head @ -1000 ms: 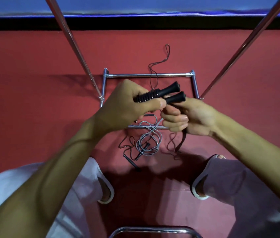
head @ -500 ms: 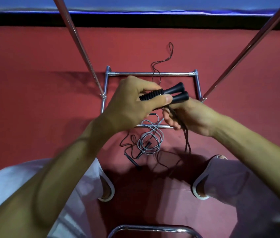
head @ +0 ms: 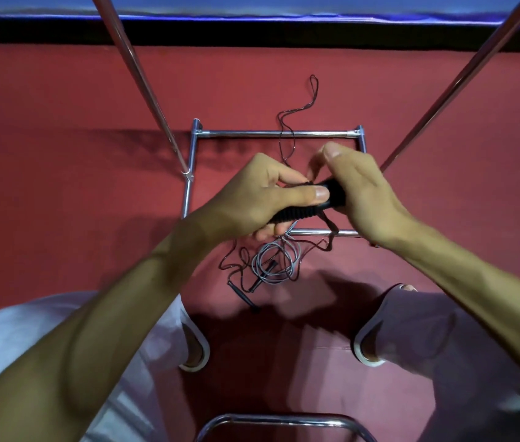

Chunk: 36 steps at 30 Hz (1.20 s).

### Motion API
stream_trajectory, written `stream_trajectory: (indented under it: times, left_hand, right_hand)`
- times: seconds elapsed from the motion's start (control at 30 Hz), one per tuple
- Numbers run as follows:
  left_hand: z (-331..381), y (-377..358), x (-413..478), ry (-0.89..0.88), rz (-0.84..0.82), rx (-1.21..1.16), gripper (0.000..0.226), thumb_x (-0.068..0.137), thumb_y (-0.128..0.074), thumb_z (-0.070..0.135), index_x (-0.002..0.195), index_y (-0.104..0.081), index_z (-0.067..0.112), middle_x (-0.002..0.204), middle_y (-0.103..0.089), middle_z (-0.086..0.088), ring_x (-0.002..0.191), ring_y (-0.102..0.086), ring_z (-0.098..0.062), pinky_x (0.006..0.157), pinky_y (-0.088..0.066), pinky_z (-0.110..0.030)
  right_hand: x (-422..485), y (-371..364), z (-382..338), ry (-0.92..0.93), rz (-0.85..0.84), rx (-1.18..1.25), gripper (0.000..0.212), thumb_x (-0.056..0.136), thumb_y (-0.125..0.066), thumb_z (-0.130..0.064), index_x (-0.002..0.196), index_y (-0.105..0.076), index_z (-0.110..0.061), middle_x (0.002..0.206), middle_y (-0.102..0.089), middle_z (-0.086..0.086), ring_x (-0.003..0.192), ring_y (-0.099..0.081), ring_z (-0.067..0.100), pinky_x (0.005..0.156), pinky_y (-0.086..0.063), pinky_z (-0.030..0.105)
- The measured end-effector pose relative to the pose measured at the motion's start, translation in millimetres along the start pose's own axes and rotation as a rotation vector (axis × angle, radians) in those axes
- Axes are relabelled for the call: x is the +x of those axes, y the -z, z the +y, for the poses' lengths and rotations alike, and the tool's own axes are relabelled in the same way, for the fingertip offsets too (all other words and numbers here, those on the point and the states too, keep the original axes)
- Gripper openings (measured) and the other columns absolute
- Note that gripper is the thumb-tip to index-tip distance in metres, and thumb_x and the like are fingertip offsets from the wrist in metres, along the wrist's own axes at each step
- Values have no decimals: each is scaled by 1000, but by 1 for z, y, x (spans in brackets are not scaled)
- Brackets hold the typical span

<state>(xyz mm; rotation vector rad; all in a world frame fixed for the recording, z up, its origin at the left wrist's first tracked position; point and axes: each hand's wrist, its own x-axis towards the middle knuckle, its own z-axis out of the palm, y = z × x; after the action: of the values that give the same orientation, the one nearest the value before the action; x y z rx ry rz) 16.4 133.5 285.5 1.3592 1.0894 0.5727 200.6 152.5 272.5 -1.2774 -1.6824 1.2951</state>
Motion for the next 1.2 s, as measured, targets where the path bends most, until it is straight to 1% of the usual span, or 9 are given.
stream_trajectory:
  times: [0.2, 0.33, 0.53, 0.6, 0.77, 0.9, 1.0, 1.1, 1.2]
  left_hand:
    - [3, -2, -2, 12, 30, 120, 19, 94, -73, 28, 84, -77, 13, 55, -55, -30, 30, -40, -19, 37, -32, -20]
    - [5, -5, -5, -34, 61, -26, 26, 93, -71, 28, 70, -72, 17, 56, -55, -30, 31, -37, -19, 39, -29, -19]
    - [8, 5, -9, -27, 218, -219, 33, 99, -64, 27, 76, -68, 4, 51, -53, -18, 31, -36, -17, 39, -26, -19]
    - [7, 14, -8, -3, 321, -303, 33, 98, -63, 29, 85, -65, -1, 52, -53, -15, 31, -36, -17, 40, -26, -19]
    - [4, 30, -11, 90, 435, -365, 34, 96, -66, 34, 85, -60, 3, 56, -53, -15, 35, -38, -18, 39, -28, -19]
    - [3, 33, -17, 100, 442, -357, 34, 96, -66, 36, 77, -56, 10, 56, -54, -14, 36, -38, -17, 40, -28, -20]
    - [6, 36, -18, 89, 447, -359, 34, 97, -66, 37, 77, -57, 10, 55, -53, -14, 36, -38, -18, 40, -27, -21]
    - [6, 37, -17, 73, 449, -327, 35, 97, -66, 35, 75, -58, 10, 55, -54, -15, 35, -38, -18, 40, -29, -20]
    - [3, 34, -16, 90, 456, -308, 34, 97, -66, 36, 75, -59, 10, 56, -54, -15, 35, -38, -18, 40, -28, -20]
  right_hand:
    - [-11, -22, 11, 13, 262, -241, 54, 105, -33, -41, 57, -34, -17, 51, -32, -10, 54, -28, 10, 53, -26, 35]
    - [-2, -7, -9, -56, 105, 138, 53, 105, -32, -48, 77, -64, -17, 65, -49, 3, 54, -41, 11, 50, -32, 26]
    - [5, 5, -6, -291, -228, 470, 83, 96, -14, -74, 119, -62, -9, 109, -62, 29, 97, -61, 29, 88, -42, 43]
    - [1, 8, -3, -362, -352, 548, 74, 93, -29, -73, 109, -60, -7, 103, -63, 29, 93, -61, 32, 89, -44, 43]
    - [1, 17, 8, 79, -33, -87, 18, 82, -84, -15, 89, -67, -12, 77, -65, 3, 62, -53, 16, 63, -49, 31]
    - [1, 28, 1, 346, 140, -432, 8, 89, -80, -23, 86, -79, -15, 71, -73, -4, 55, -61, 10, 59, -50, 26]
    - [1, 29, -10, 92, -68, -77, 14, 94, -72, -14, 85, -76, -4, 65, -72, 4, 47, -61, 15, 49, -51, 24]
    - [7, 33, -13, -357, -296, 348, 26, 90, -62, -14, 103, -70, 6, 57, -58, 5, 40, -39, 10, 39, -26, 17]
    - [12, 36, -8, -257, -281, 315, 35, 91, -60, -13, 125, -67, -8, 53, -37, 2, 47, -23, 12, 45, -12, 25]
